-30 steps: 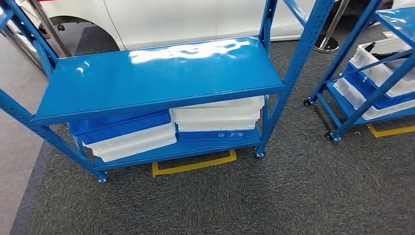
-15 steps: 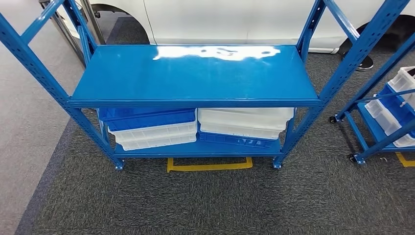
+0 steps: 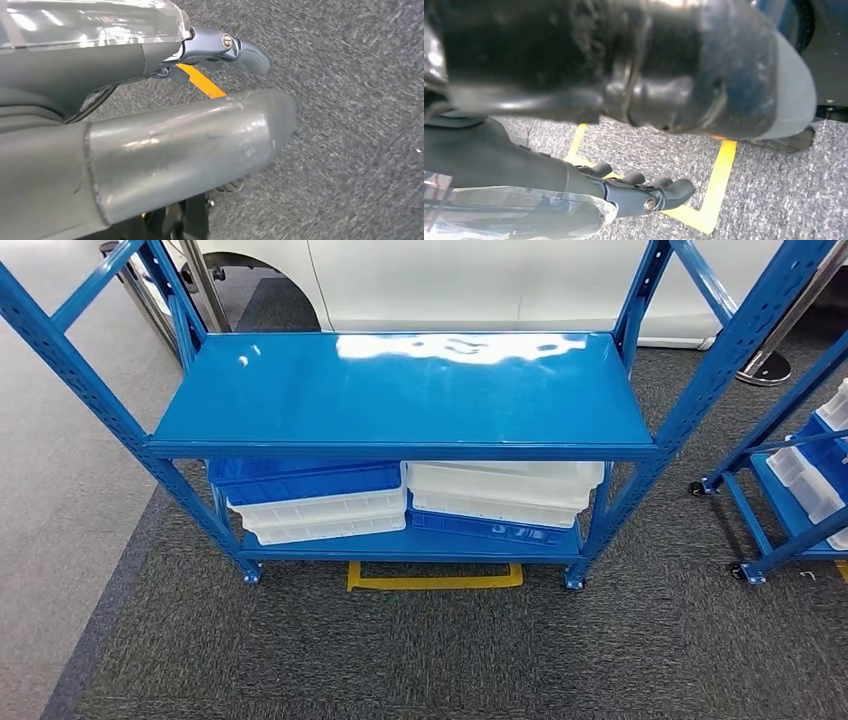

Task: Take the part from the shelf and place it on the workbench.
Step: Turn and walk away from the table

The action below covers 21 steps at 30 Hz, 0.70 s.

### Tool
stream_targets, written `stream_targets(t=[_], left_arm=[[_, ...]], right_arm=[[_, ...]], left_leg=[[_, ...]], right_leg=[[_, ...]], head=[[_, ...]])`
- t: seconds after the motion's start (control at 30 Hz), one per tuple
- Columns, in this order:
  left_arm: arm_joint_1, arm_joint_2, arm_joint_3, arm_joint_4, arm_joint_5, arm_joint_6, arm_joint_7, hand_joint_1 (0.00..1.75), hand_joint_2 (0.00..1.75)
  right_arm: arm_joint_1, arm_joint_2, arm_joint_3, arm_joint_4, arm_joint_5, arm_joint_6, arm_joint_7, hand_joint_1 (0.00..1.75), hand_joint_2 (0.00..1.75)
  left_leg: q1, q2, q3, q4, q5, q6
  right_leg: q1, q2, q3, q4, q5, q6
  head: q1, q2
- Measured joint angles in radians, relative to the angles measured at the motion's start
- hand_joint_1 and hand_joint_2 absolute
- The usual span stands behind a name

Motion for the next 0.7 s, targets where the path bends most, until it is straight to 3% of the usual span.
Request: stream_targets(t=[0.07,0.2,0.27,0.33,0.37,0.4,0.47,0.53,0.7], left_arm=[[-0.002,0.001,0.0,0.0,0.0,0.0,-0.001,0.0,0.0],[0.0,0.0,0.002,-0.001,0.002,-0.001,-0.001,0.0,0.0],[-0.001,-0.002,0.004,-0.001,0.002,-0.001,0.0,0.0,0.0],[-0.002,-0.002,0.005,-0.001,0.002,-0.001,0.001,0.0,0.0],[-0.002,-0.002,0.006,-0.001,0.002,-0.001,0.001,0.0,0.0],[-0.001,-0.003,0.006,-0.001,0.003,-0.001,0.002,0.0,0.0],[0.0,-0.005,0.007,-0.001,0.003,-0.001,0.002,0.0,0.0],[-0.001,-0.007,0.007,-0.001,0.003,-0.001,0.002,0.0,0.0],[-0.003,-0.007,0.007,-0.001,-0.005,0.003,0.002,0.0,0.0]], right_arm=[[0.0,0.001,0.0,0.0,0.0,0.002,0.0,0.0,0.0],[-0.002,0.001,-0.001,0.0,0.0,0.004,0.001,0.0,0.0],[-0.003,0.0,-0.002,0.0,0.0,0.004,0.002,0.0,0.0],[-0.002,-0.001,-0.004,0.0,0.0,0.004,0.003,0.0,0.0],[-0.001,-0.001,-0.005,0.0,0.0,0.004,0.003,0.0,0.0],[0.0,-0.002,-0.006,0.0,0.0,0.004,0.003,0.0,0.0],[0.0,-0.004,-0.008,0.0,0.0,0.004,0.003,0.0,0.0],[0.0,-0.004,-0.008,0.0,0.0,0.003,0.003,0.0,0.0],[0.0,-0.004,-0.008,0.0,0.0,0.003,0.003,0.0,0.0]], left_leg=[[-0.007,0.008,0.045,-0.093,0.025,0.013],[-0.004,0.005,0.063,-0.126,0.028,0.028],[0.001,0.004,0.071,-0.138,0.032,0.037],[0.0,0.003,0.073,-0.138,0.029,0.043],[0.0,0.001,0.076,-0.137,0.026,0.043],[0.0,-0.001,0.079,-0.136,0.023,0.042],[0.002,-0.007,0.088,-0.131,0.013,0.036],[-0.001,-0.011,0.09,-0.12,-0.002,0.023],[0.002,-0.01,0.085,-0.094,-0.029,-0.004]], right_leg=[[0.003,-0.003,0.002,0.001,-0.004,0.008],[0.002,-0.003,0.003,0.011,-0.016,0.029],[-0.001,0.008,-0.036,0.095,-0.062,0.039],[-0.004,0.013,-0.109,0.224,-0.113,0.046],[-0.007,0.014,-0.135,0.262,-0.116,0.049],[-0.01,0.014,-0.143,0.263,-0.098,0.052],[-0.016,0.014,-0.106,0.161,-0.018,0.055],[-0.016,0.018,-0.06,0.051,0.03,0.051],[-0.013,0.019,-0.044,0.017,0.029,0.019]], head=[[0.0,0.0],[0.0,0.0],[0.0,0.0],[0.0,0.0],[0.0,0.0],[0.0,0.0],[0.0,0.0],[0.0,0.0],[0.0,0.0]])
